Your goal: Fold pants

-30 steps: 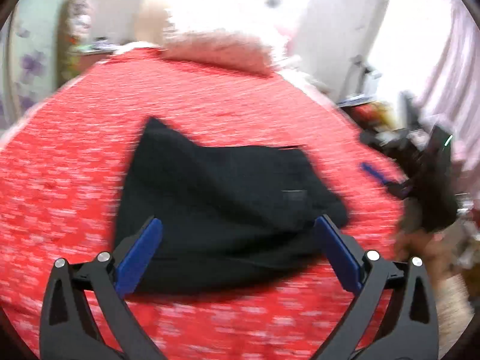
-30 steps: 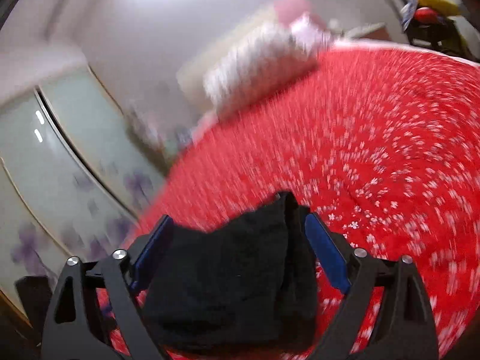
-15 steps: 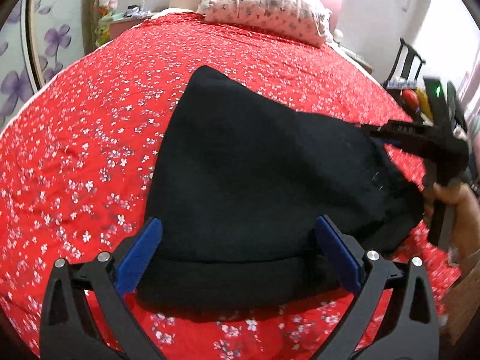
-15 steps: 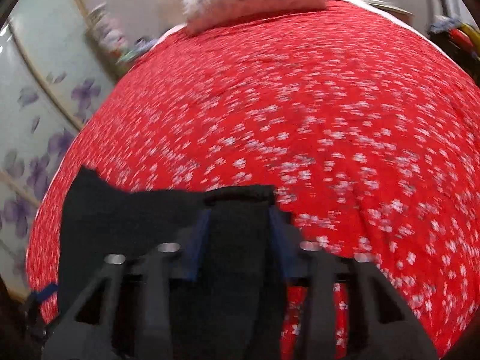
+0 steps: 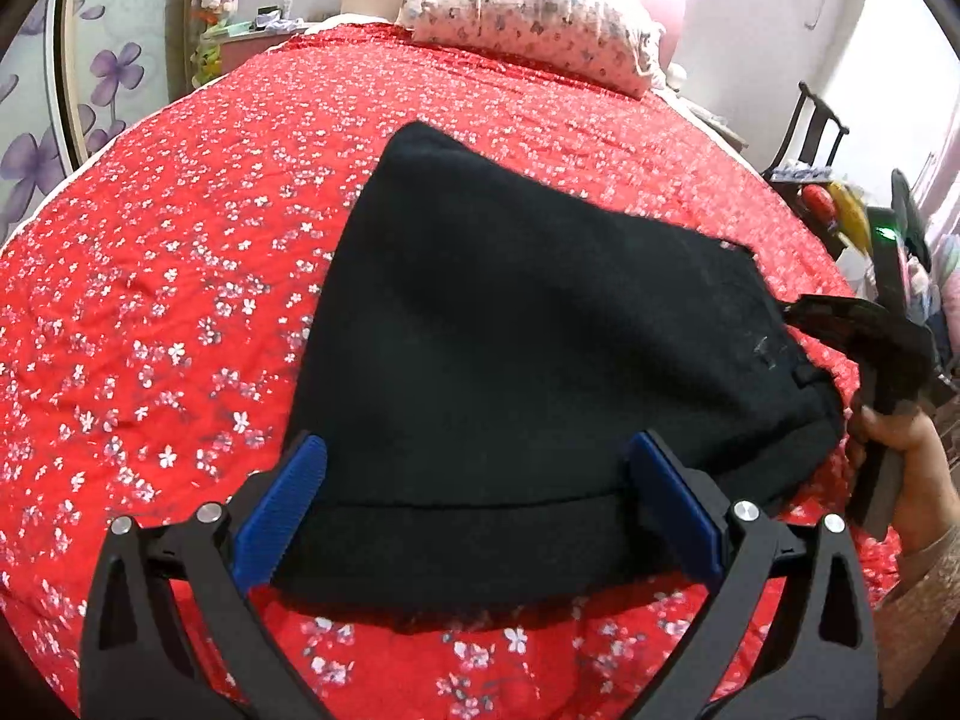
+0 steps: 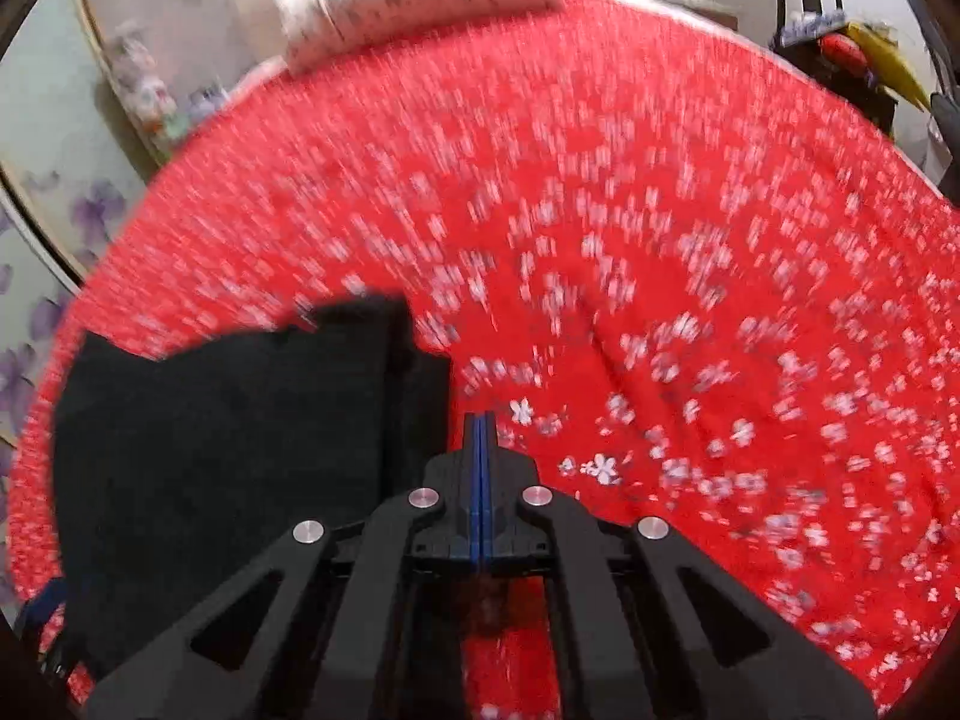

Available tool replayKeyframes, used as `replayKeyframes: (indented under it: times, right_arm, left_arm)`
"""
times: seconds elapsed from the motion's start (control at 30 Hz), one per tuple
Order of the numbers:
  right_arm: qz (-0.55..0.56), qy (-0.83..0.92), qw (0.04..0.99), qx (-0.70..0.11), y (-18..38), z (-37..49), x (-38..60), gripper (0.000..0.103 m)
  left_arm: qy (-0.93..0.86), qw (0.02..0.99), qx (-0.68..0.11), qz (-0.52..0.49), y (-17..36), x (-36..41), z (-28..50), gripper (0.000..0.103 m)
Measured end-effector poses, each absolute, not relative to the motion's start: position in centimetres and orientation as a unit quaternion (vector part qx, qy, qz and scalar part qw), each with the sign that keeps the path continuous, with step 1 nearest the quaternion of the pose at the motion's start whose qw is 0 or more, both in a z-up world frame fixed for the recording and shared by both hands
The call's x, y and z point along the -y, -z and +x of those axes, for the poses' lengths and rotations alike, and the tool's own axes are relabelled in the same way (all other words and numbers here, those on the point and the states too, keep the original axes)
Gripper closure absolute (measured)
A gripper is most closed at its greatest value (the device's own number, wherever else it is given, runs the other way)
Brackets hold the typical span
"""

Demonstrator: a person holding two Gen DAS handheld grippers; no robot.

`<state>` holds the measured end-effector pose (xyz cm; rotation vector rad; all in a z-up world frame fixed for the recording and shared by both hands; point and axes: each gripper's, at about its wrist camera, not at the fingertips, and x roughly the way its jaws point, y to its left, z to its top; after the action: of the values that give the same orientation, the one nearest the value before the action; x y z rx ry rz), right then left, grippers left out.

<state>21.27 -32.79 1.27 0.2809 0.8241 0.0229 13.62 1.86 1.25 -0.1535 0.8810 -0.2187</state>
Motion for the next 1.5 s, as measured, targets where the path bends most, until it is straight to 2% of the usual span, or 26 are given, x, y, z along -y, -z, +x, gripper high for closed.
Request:
replayKeyframes:
  times: [0.07, 0.1, 0.13, 0.17, 0.2, 0.27, 0.3, 0.33, 0.6, 0.63, 0.67, 0.73, 0.77, 0.8, 0.97, 1.2, 1.33, 1.5]
  right_arm:
    - [0.152, -0.045, 0.916, -0.369, -3.4, 19.9, 32.5, 0.085]
    - [0.152, -0.066, 0.922, -0.351, -4.7, 19.6, 32.0, 0.062]
    - [0.145, -0.079, 0.928, -0.333, -5.6, 19.3, 31.4, 0.033]
    - [0.129, -0.088, 0.933, -0.324, -6.3, 19.4, 30.8, 0.025]
    - [0.111, -0.085, 0.934, -0.328, -6.6, 20.1, 30.4, 0.023]
    - [0.087, -0.069, 0.928, -0.356, -6.3, 22.6, 30.0, 0.029]
    - [0.081, -0.065, 0.923, -0.370, -5.8, 23.5, 29.9, 0.038]
    - [0.070, -0.055, 0.918, -0.386, -5.3, 24.5, 29.8, 0.042]
    - [0.042, -0.048, 0.890, -0.451, -1.4, 27.2, 29.9, 0.043]
    - [0.041, -0.065, 0.894, -0.441, -1.2, 26.6, 29.6, 0.054]
    - [0.041, -0.074, 0.894, -0.440, -1.2, 26.3, 29.5, 0.060]
    - [0.003, -0.085, 0.898, -0.432, -1.2, 25.3, 28.8, 0.063]
    - [-0.004, -0.089, 0.898, -0.431, -1.2, 24.9, 28.6, 0.071]
    - [-0.014, -0.082, 0.902, -0.425, -1.3, 24.3, 28.7, 0.091]
    - [-0.021, -0.093, 0.922, -0.374, -2.3, 22.3, 29.0, 0.093]
    - [-0.013, -0.035, 0.925, -0.378, -0.8, 23.0, 29.5, 0.094]
    - [0.012, 0.002, 0.919, -0.393, 0.3, 23.0, 30.5, 0.103]
    - [0.042, -0.023, 0.914, -0.403, -0.9, 22.4, 31.8, 0.102]
  left_arm:
    - [0.120, 0.900, -0.408, -0.095, -2.4, -2.2, 13.6, 0.002]
    - [0.125, 0.902, -0.401, -0.100, -2.9, -2.2, 13.7, 0.002]
    - [0.129, 0.905, -0.393, -0.101, -3.6, -2.2, 13.8, 0.002]
    - [0.130, 0.908, -0.387, -0.098, -4.2, -2.1, 14.2, 0.002]
    - [0.131, 0.908, -0.386, -0.095, -4.7, -2.0, 14.4, 0.002]
    - [0.129, 0.907, -0.390, -0.093, -5.0, -1.8, 14.8, 0.002]
    - [0.131, 0.905, -0.393, -0.095, -5.0, -1.8, 14.8, 0.002]
    - [0.133, 0.905, -0.394, -0.096, -4.9, -1.7, 14.6, 0.002]
    - [0.124, 0.898, -0.415, -0.078, -2.8, -1.9, 14.6, 0.002]
    - [0.124, 0.897, -0.417, -0.081, -2.6, -2.1, 14.7, 0.002]
    - [0.123, 0.896, -0.418, -0.084, -2.5, -2.2, 14.7, 0.002]
    - [0.122, 0.895, -0.421, -0.089, -2.2, -2.4, 14.9, 0.002]
    - [0.121, 0.893, -0.424, -0.093, -1.9, -2.5, 14.9, 0.002]
    - [0.122, 0.891, -0.426, -0.096, -1.8, -2.5, 15.0, 0.002]
    - [0.117, 0.893, -0.424, -0.097, -1.3, -2.2, 15.0, 0.002]
    - [0.084, 0.901, -0.417, -0.080, -1.5, -2.7, 14.7, 0.002]
    - [0.070, 0.896, -0.427, -0.099, -1.0, -3.7, 14.8, 0.002]
    - [0.091, 0.889, -0.431, -0.125, -1.5, -4.4, 15.4, 0.002]
